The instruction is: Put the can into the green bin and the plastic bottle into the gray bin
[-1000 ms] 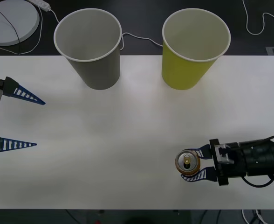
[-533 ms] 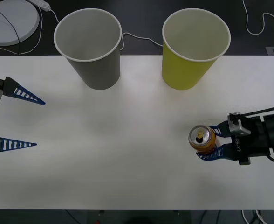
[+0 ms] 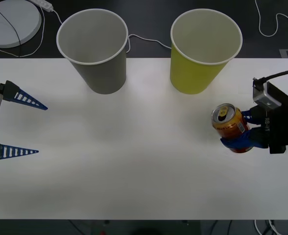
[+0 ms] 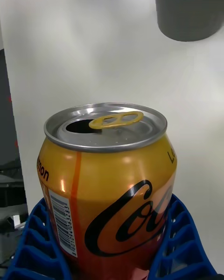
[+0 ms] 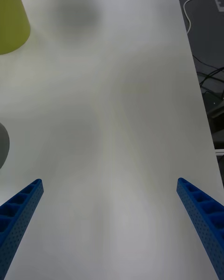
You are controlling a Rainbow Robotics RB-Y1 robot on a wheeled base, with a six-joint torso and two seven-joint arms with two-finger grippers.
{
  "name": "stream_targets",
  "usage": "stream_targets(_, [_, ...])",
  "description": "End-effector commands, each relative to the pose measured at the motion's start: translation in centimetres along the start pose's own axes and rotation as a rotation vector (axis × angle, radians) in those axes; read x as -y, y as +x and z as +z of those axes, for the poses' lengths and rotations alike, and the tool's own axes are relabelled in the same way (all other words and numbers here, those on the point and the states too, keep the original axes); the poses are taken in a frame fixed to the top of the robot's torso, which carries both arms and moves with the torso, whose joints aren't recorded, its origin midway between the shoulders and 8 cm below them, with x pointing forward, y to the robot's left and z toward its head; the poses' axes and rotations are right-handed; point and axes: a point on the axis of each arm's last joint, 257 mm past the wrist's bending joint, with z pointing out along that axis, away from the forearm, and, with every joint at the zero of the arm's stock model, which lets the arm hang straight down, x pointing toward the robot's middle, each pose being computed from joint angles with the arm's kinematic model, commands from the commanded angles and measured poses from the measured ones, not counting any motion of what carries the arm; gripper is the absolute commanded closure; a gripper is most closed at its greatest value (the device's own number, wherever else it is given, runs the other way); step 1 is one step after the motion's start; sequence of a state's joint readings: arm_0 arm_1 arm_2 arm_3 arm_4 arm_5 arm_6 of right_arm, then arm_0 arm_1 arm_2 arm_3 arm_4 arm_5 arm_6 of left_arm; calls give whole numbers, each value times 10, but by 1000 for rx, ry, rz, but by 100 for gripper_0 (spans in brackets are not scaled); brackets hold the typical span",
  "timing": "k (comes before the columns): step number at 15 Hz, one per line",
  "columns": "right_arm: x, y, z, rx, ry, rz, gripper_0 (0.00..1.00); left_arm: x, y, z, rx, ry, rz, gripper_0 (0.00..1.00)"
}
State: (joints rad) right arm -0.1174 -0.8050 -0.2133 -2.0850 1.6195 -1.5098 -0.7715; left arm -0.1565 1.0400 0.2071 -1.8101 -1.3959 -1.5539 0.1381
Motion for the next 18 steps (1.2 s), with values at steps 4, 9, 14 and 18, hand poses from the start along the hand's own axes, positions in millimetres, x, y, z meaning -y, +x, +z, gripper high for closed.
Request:
stream_targets(4, [19, -20, -37, -63, 61, 151, 100, 0, 0, 0, 0, 0, 0, 0])
stream_targets(9, [41, -38, -78, -147, 169, 226, 100, 0, 0, 0, 0, 0, 0, 0])
stream_targets(14, [80, -61, -110, -176, 244, 229, 100, 0, 0, 0, 0, 0, 0, 0])
stream_targets(18, [128, -103, -121, -169, 280, 240, 100, 0, 0, 0, 0, 0, 0, 0])
